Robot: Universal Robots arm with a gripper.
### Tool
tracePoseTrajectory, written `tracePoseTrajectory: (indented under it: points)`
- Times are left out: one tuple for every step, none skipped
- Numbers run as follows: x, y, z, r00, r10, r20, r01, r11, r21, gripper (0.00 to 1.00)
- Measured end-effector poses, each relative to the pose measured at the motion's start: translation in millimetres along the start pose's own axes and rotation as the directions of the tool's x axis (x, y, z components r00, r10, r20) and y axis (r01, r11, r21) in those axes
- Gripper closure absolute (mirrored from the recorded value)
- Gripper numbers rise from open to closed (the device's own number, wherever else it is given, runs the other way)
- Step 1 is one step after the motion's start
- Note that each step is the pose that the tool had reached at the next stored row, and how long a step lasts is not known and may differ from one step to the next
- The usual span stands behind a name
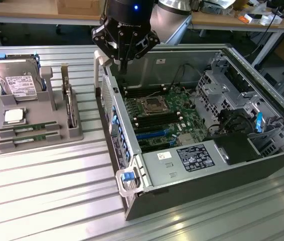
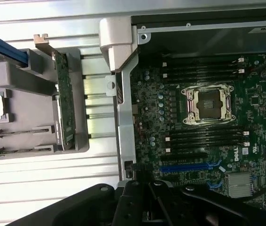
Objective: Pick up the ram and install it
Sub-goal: 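Reach for the ram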
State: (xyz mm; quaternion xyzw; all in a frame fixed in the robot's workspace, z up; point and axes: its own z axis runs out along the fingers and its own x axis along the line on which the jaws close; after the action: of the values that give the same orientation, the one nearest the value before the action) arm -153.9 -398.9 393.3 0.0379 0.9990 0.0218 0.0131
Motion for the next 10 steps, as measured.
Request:
tracePoseTrajectory:
  points:
    - [1.6, -0.1, 0.0, 1.0, 0.0, 0.0, 0.0, 1.0, 0.0, 0.89]
    - [2.7, -0.2, -0.1, 1.0, 0.0, 0.0, 0.0, 1.0, 0.0, 0.89]
    - [4.1, -0.3, -0.1, 1.0, 0.0, 0.0, 0.0, 1.0, 0.0, 0.89]
    - [5.6, -0.4, -0.1, 1.0, 0.0, 0.0, 0.0, 1.0, -0.0001, 0.89]
    - [6.3, -0.5, -0.1, 1.0, 0.0, 0.0001, 0.0, 1.0, -0.0001, 0.89]
    - [6.9, -0.5, -0.2, 1.0, 0.0, -0.0001, 0.0, 1.0, 0.0001, 0.89]
    - [7.8, -0.6, -0.2, 1.0, 0.0, 0.0, 0.0, 1.0, 0.0, 0.89]
    - [8.5, -0.6, -0.2, 1.0, 0.0, 0.0, 0.0, 1.0, -0.0001, 0.89]
    - [9.7, -0.7, -0.3, 1.0, 0.0, 0.0, 0.0, 1.0, 0.0, 0.89]
    - [11.0, -0.8, -0.3, 1.0, 0.0, 0.0, 0.0, 1.0, -0.0001, 0.89]
